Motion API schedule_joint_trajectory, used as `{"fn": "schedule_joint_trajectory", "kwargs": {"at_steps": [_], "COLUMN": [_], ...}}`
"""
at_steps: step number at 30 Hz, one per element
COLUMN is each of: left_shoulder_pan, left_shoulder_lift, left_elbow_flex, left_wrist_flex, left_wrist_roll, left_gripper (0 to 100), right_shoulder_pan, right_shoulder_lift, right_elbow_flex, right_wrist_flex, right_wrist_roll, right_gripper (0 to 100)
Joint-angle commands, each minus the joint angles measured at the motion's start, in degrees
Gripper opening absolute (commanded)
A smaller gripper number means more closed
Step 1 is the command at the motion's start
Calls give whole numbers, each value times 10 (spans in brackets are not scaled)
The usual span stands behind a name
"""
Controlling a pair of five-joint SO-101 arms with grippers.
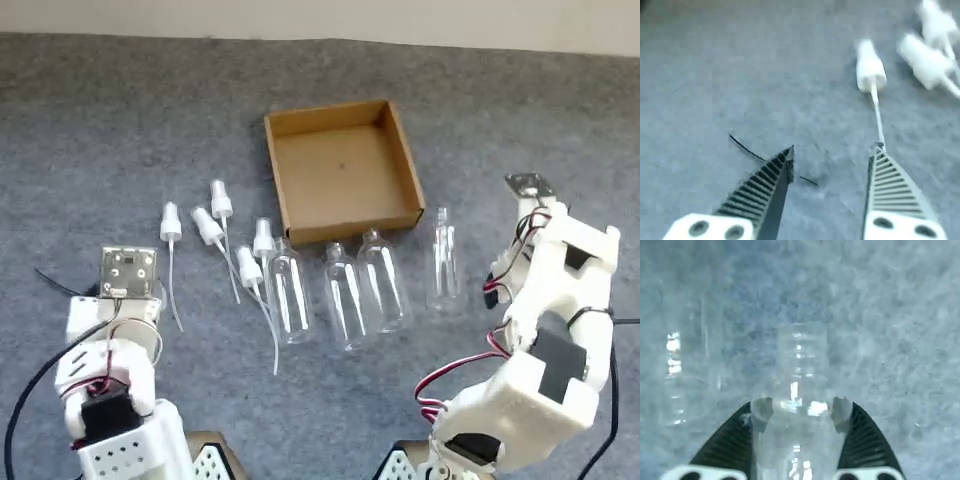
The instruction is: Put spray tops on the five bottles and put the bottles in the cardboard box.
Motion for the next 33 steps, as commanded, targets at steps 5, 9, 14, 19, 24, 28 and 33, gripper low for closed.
{"fn": "schedule_joint_trajectory", "kwargs": {"at_steps": [5,9,14,19,24,28,33], "left_shoulder_pan": [-8,27,65,75,75,75,75], "left_shoulder_lift": [294,550,818,992,1082,1165,1270], "left_elbow_flex": [-306,-490,-680,-819,-911,-975,-1047], "left_wrist_flex": [93,185,238,242,240,238,238], "left_wrist_roll": [-18,-18,0,51,62,62,62], "left_gripper": [224,225,225,225,225,225,225], "right_shoulder_pan": [21,28,27,27,22,11,5], "right_shoulder_lift": [14,15,13,14,15,16,16], "right_elbow_flex": [-2,-2,-6,-53,-73,-71,-72], "right_wrist_flex": [-21,-21,-21,-15,9,12,12], "right_wrist_roll": [4,4,4,-29,-27,-26,-26], "right_gripper": [149,201,206,216,336,364,364]}}
